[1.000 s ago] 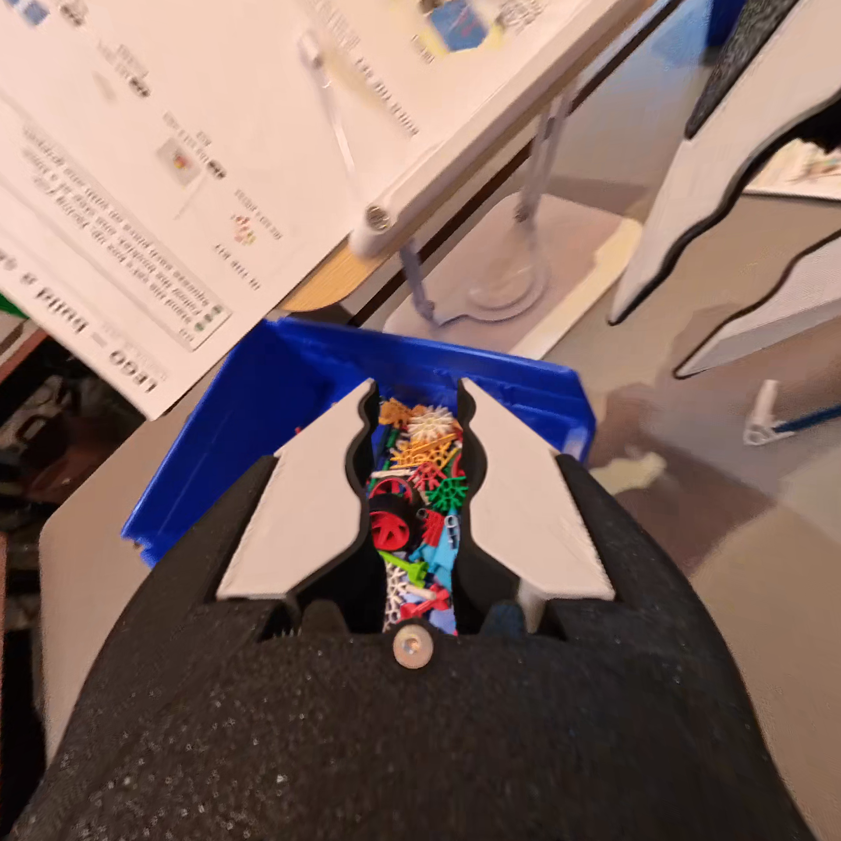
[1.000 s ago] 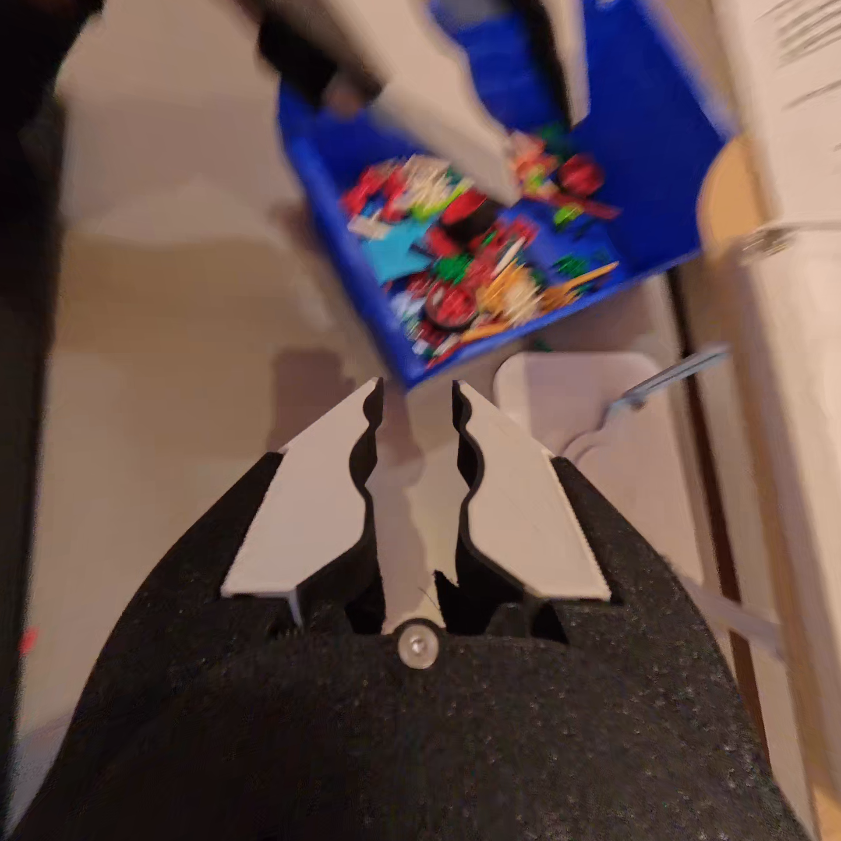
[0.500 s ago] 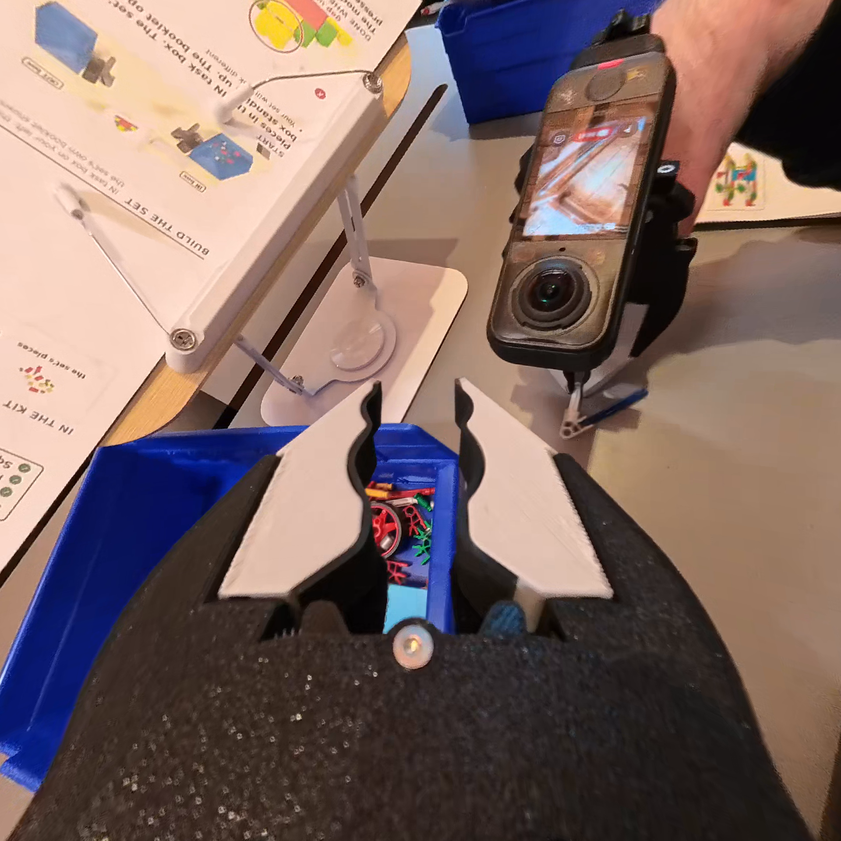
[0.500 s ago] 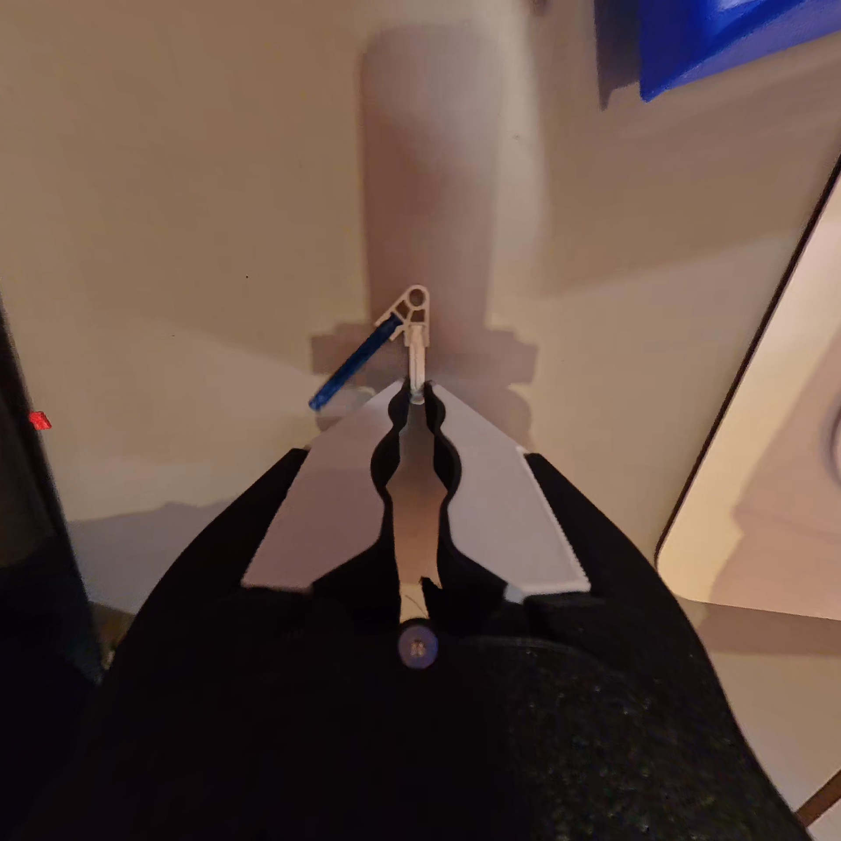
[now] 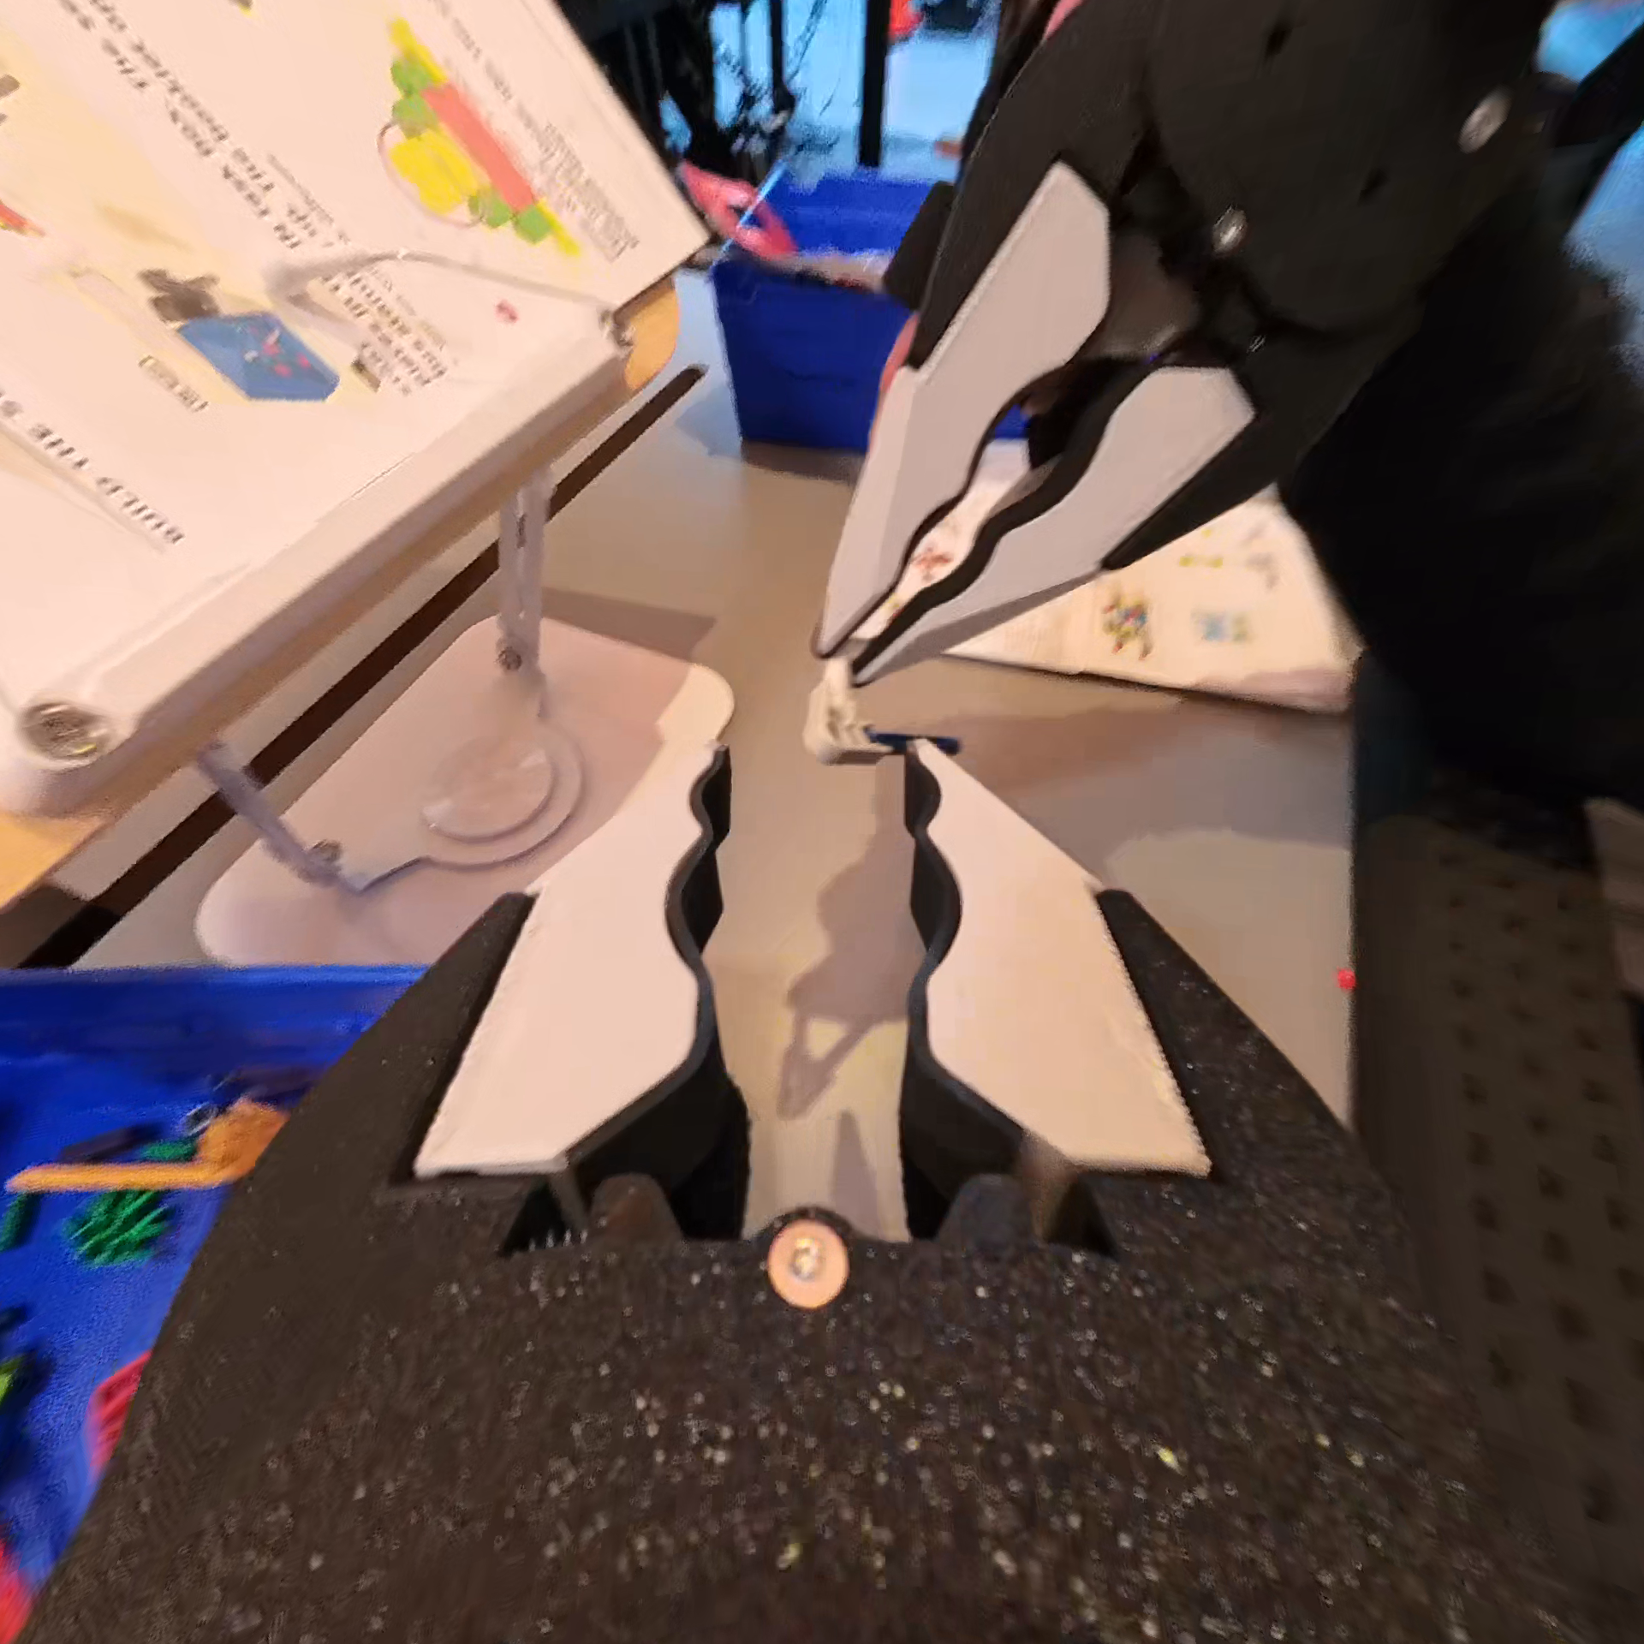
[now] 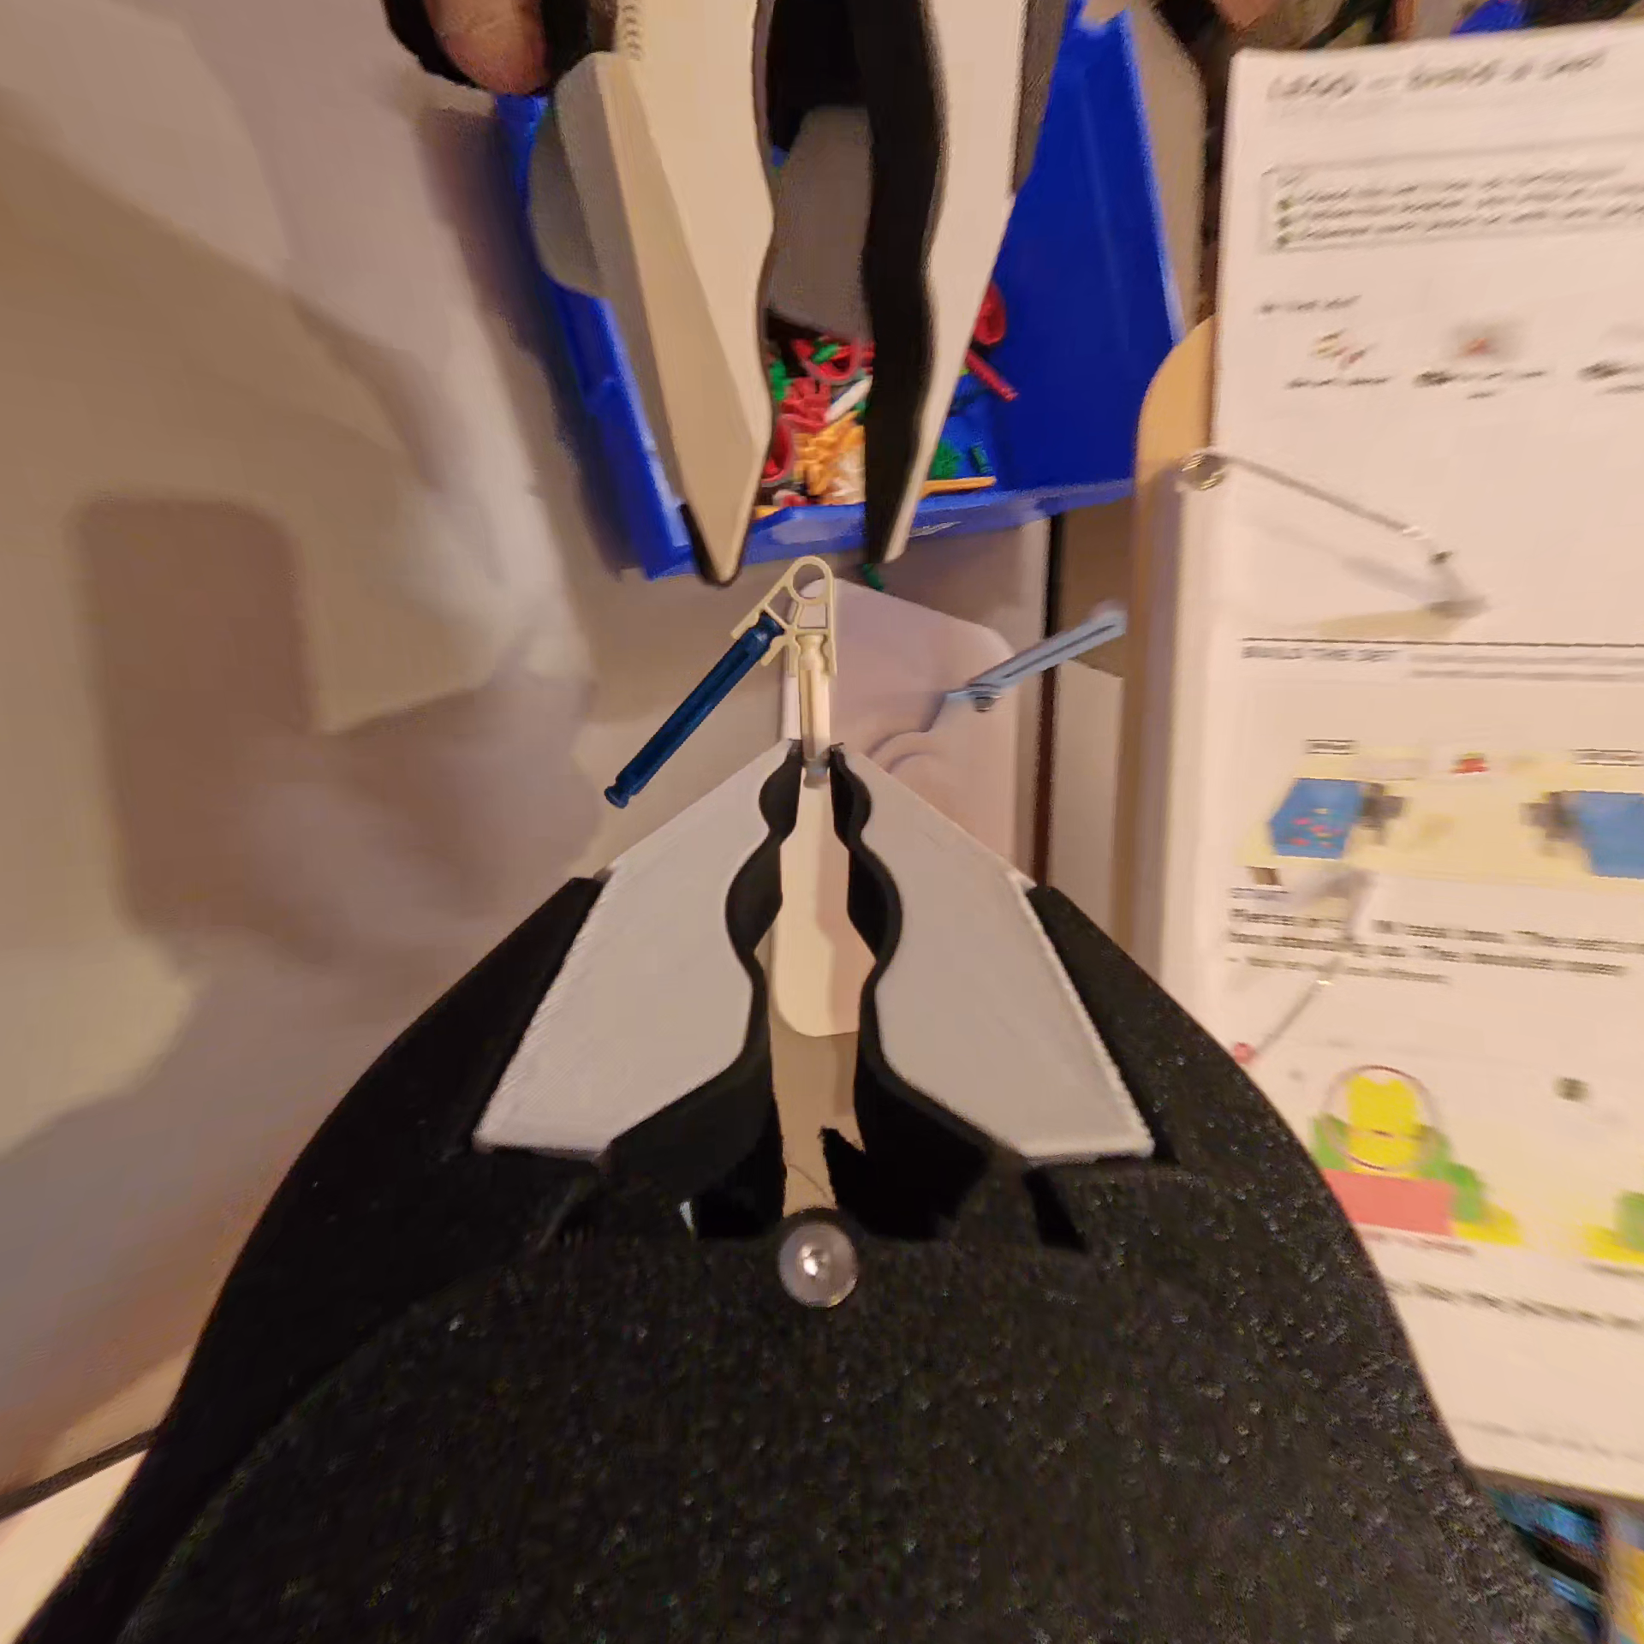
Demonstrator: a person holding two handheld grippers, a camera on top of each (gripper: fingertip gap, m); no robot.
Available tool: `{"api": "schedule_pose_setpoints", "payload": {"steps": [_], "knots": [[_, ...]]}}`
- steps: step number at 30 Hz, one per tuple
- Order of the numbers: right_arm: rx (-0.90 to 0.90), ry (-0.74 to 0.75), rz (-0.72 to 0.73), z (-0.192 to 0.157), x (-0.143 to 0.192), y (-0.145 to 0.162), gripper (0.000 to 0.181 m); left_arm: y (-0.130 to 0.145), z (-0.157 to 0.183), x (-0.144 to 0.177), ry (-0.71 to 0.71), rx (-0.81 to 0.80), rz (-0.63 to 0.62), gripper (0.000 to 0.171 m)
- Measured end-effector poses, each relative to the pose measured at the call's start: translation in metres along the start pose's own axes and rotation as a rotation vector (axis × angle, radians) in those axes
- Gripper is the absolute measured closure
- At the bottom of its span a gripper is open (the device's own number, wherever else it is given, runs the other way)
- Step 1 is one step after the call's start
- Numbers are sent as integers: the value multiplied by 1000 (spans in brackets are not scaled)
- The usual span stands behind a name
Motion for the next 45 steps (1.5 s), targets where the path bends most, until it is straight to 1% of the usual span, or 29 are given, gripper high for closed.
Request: {"api": "schedule_pose_setpoints", "payload": {"steps": [1, 5, 6, 8, 9, 10, 11, 13, 15, 16, 18, 19, 20, 21, 23, 26, 27, 28, 29, 32, 34, 37, 39, 41, 43, 45], "knots": [[16, 30, 9, 2, 2, -3, 177, -3, 3, -1, 34, 23, 28, 136], [59, 77, 25, 4, 9, -12, 177, -13, 5, -5, 89, 75, 119, 151], [66, 85, 27, 4, 11, -13, 177, -14, 4, -5, 85, 80, 131, 161], [63, 125, 56, 9, 15, -17, 177, -16, 0, -2, 65, 83, 153, 163], [32, 131, 92, 12, 19, -20, 177, -19, -3, 1, 49, 85, 180, 167], [1, 129, 135, 15, 23, -23, 177, -21, -4, 4, 52, 91, 206, 167], [-39, 100, 190, 16, 27, -25, 176, -23, -3, 8, 55, 79, 225, 167], [-153, 3, 311, 18, 34, -27, 164, -29, 1, 14, 51, 0, 266, 168], [-236, -80, 392, 20, 37, -24, 151, -35, 10, 19, 82, -70, 306, 168], [-261, -119, 426, 19, 37, -23, 148, -38, 15, 21, 90, -105, 329, 168], [-299, -222, 529, 15, 41, -27, 150, -42, 21, 21, 102, -147, 341, 167], [-295, -240, 579, 14, 43, -31, 154, -42, 23, 20, 102, -163, 342, 167], [-293, -258, 622, 13, 46, -34, 163, -42, 25, 19, 108, -176, 346, 167], [-291, -291, 645, 11, 47, -36, 178, -42, 25, 18, 108, -184, 342, 167], [-291, -281, 650, 12, 46, -36, 178, -42, 23, 18, 80, -201, 345, 168], [-323, -316, 695, 13, 49, -37, 178, -45, 25, 20, 89, -214, 382, 168], [-327, -325, 702, 13, 50, -37, 174, -47, 25, 20, 87, -217, 391, 167], [-330, -330, 696, 13, 50, -36, 158, -48, 26, 21, 83, -224, 406, 167], [-331, -323, 694, 14, 50, -35, 158, -51, 27, 22, 85, -226, 424, 167], [-327, -328, 733, 15, 55, -36, 175, -52, 29, 23, 83, -244, 435, 167], [-318, -339, 735, 13, 56, -37, 176, -53, 30, 24, 92, -244, 441, 168], [-304, -312, 744, 16, 57, -38, 177, -54, 29, 24, 78, -249, 451, 167], [-301, -248, 740, 21, 57, -40, 179, -57, 24, 25, 14, -258, 459, 166], [-314, -175, 719, 28, 55, -43, 179, -59, 17, 25, -87, -273, 442, 164], [-318, -116, 708, 33, 54, -45, 179, -63, 13, 26, -158, -279, 434, 164], [-328, -41, 685, 39, 52, -47, 179, -65, 7, 25, -241, -257, 419, 162]]}}
Point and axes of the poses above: each gripper's, where its closed fingertips meet, x back along the fingers, y out of its underside, z = x × y across the jaws, the point moved 5 cm from there along x, back along the fingers, and after that the axes turned 6 degrees about -x, right-handed, at the moved point
